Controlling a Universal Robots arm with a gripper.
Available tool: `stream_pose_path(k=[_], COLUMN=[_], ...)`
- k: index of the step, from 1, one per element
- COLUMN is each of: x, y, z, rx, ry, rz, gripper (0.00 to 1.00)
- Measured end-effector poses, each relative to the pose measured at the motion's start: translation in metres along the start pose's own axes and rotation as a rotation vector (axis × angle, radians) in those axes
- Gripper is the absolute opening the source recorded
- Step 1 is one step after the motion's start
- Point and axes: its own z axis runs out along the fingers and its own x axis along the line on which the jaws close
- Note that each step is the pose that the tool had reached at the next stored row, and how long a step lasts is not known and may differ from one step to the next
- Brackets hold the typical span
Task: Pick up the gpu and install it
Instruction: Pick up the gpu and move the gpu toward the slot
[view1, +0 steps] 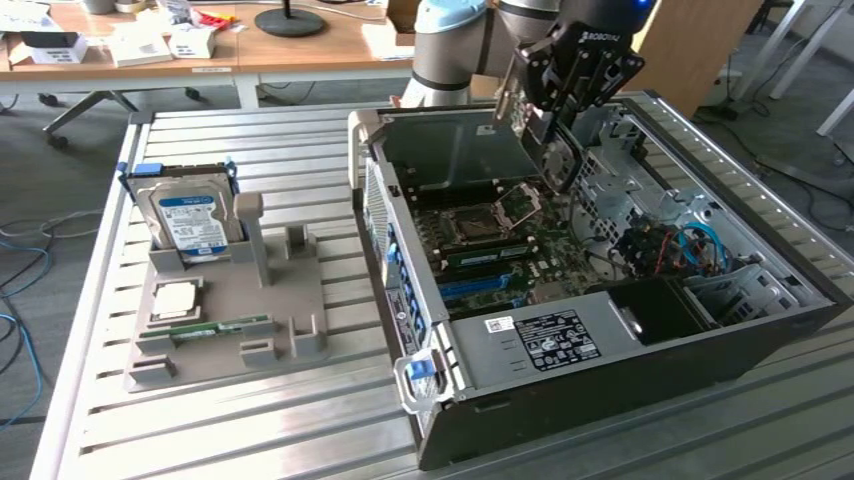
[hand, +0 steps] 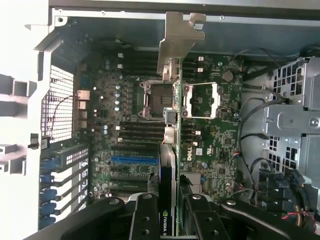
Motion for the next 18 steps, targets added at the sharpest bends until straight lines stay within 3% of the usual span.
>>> stream_pose_path(k=[10,18], x=[-0.007,-0.023], y=[-0.0001,-0.0005], z=[0.0000,-0.0006], rx=[0.0008,0.0013], ry=[0.0006,0.0013], rz=[-0.021,-0.035], gripper=[0.26,0.26])
